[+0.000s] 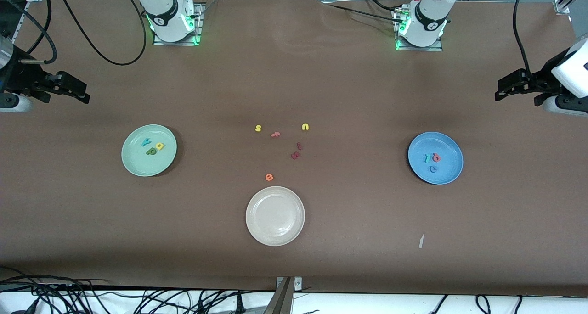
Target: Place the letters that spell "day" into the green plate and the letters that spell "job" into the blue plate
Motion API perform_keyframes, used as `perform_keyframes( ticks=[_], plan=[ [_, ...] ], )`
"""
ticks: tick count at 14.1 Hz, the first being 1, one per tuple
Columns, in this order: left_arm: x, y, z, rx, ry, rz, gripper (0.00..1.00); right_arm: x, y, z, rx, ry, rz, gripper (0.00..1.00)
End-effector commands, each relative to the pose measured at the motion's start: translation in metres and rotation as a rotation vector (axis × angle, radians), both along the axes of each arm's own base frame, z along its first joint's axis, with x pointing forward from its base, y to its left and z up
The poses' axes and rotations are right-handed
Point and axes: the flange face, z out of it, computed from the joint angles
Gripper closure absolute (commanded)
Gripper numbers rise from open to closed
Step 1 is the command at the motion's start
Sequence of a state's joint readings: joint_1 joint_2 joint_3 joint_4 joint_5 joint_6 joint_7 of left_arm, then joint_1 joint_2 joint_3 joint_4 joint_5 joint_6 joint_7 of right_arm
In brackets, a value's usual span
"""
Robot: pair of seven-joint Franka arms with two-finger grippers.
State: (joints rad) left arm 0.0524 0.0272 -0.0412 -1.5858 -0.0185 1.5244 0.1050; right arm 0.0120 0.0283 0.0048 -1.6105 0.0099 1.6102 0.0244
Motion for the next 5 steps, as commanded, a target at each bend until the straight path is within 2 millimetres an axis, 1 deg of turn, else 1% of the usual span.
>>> perform_keyframes(
  ticks=[1,5],
  plan=[
    [-0.0057,-0.0014,0.0075,0.031,-0.015,-0.022,0.0,0.002,0.0026,-0.0052,0.009,0.006,0.025,0.0],
    [-0.0066,-0.0007,0.0069,0.029,-0.007,-0.021,0.0,0.0021,0.0065,-0.0079,0.039,0.016,0.034,0.0]
  ],
)
